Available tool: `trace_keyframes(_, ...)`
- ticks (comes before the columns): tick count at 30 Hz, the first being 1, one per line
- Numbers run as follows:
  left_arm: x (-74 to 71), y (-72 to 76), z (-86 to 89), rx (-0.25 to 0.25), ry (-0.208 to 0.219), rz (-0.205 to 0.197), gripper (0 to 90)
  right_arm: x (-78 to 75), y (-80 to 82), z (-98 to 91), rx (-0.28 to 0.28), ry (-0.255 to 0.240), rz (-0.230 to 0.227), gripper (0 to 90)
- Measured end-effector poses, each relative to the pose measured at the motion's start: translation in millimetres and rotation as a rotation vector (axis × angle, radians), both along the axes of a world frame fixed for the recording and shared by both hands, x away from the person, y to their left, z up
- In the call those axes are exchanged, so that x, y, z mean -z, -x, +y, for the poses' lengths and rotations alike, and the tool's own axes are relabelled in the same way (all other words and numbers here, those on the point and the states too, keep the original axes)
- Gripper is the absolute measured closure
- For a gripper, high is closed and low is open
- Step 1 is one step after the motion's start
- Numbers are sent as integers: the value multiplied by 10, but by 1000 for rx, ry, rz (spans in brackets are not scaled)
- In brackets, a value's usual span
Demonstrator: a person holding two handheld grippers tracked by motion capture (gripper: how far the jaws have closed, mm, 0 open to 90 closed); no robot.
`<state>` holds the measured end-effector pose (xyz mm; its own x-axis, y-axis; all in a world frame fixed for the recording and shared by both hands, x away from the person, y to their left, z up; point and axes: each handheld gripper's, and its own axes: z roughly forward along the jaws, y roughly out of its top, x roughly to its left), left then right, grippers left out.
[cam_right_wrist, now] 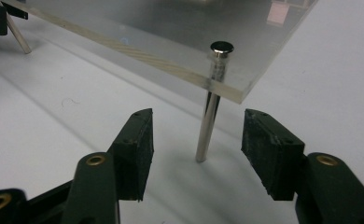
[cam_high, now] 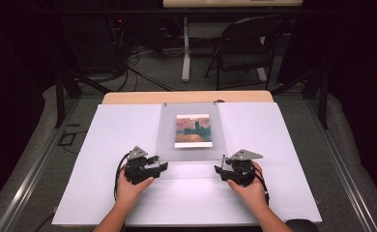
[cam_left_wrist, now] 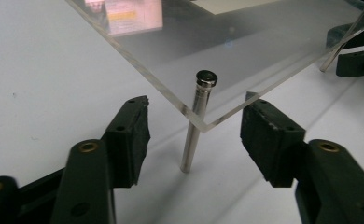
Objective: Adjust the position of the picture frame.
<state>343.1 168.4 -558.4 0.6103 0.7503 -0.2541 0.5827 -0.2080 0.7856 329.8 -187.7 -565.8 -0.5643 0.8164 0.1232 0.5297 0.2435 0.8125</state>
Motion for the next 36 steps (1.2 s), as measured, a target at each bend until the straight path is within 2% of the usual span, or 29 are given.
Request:
trace_keyframes(2, 7, 6, 4, -3, -16, -3, 411, -2, 13, -12, -6, 7, -1, 423)
trace_keyframes(8, -18, 37, 3, 2, -24, -6, 394, -13, 42, -49, 1, -7, 10, 421)
trace_keyframes(15, -50, 93, 5, 32, -49, -13, 388, -17, 73, -63, -4, 1, 23, 422)
trace_keyframes(22, -91, 161, 67, 27, -42, -12, 385, -134, 190, -96, -33, 7, 35, 423)
trace_keyframes(24, -113, 184, 98, 22, -35, -12, 379, -173, 230, -120, -35, 27, 24, 423)
trace_keyframes(26, -132, 209, 128, 18, -31, -18, 368, -206, 263, -148, -36, 38, 17, 423)
trace_keyframes(30, -165, 261, 187, 10, -40, -40, 365, -239, 319, -219, -18, 26, 7, 422)
trace_keyframes(34, -189, 294, 232, 0, -36, -53, 365, -247, 349, -284, -8, 26, 8, 413)
trace_keyframes(36, -199, 303, 241, 13, -44, -64, 364, -262, 365, -319, -9, 25, 22, 419)
